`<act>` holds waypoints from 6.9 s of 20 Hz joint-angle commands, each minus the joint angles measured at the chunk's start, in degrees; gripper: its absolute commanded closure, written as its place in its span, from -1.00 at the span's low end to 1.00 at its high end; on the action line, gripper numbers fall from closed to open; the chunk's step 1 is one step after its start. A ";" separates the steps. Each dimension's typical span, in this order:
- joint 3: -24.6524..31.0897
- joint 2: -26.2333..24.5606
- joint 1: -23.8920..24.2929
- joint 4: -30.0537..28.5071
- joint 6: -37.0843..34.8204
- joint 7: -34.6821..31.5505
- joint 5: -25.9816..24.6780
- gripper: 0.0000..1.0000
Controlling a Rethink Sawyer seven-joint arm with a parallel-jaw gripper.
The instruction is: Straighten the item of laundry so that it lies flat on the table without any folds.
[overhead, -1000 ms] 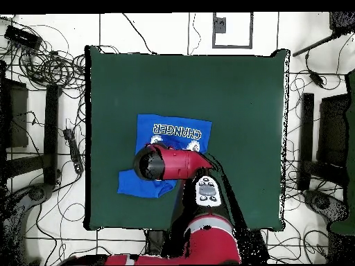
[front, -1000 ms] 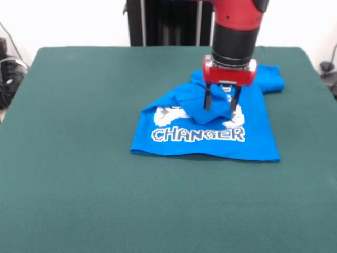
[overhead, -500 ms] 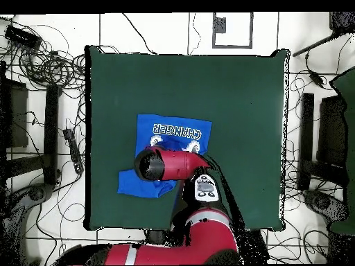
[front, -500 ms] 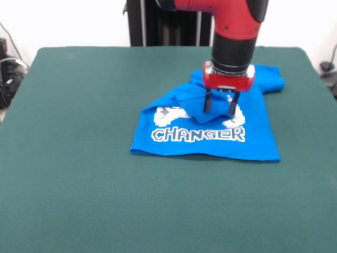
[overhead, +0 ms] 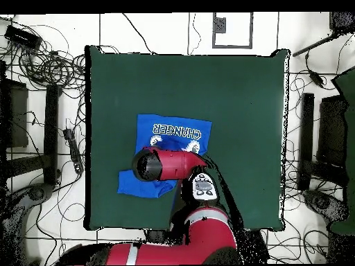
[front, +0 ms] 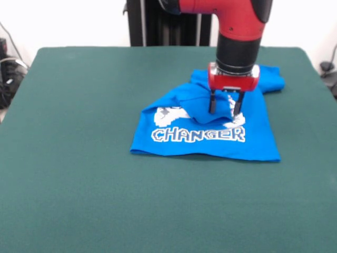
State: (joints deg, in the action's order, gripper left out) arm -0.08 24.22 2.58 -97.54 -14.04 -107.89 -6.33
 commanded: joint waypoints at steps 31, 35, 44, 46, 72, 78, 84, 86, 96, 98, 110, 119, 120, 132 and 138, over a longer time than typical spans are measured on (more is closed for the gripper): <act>5.96 -3.21 2.49 5.14 1.62 -1.73 -4.97 -1.00; 6.10 -3.66 2.65 5.57 1.70 -2.04 -5.54 -1.00; 6.76 -3.07 3.50 4.38 3.52 -2.36 -6.22 -1.00; 6.77 -2.97 3.53 4.23 4.13 -2.89 -6.48 1.00; 9.29 3.32 5.90 -2.00 -1.11 -1.41 -6.22 1.00; 9.49 3.38 5.84 -1.63 -1.64 -2.10 -6.73 1.00; 9.16 2.49 5.26 -1.23 -0.22 -2.87 -6.98 1.00; 9.35 2.42 5.49 -1.65 1.56 -3.52 -7.04 1.00; 8.95 2.06 4.74 -1.21 -0.52 -3.62 -6.37 -1.00; 8.87 2.13 4.61 -1.25 -0.61 -3.67 -6.35 -1.00; 8.70 -1.05 3.20 0.90 1.56 -4.95 -5.83 -1.00; 8.11 -2.50 2.73 2.11 2.37 -5.11 -5.82 -1.00; 8.06 -2.56 2.72 2.25 2.39 -5.06 -5.84 -1.00; 8.30 -1.95 3.59 1.86 2.32 -4.41 -6.18 1.00; 8.80 -1.88 3.82 1.70 1.08 -4.04 -5.90 1.00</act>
State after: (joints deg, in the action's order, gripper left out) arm 3.50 24.65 7.09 -97.62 -13.84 -107.89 -11.60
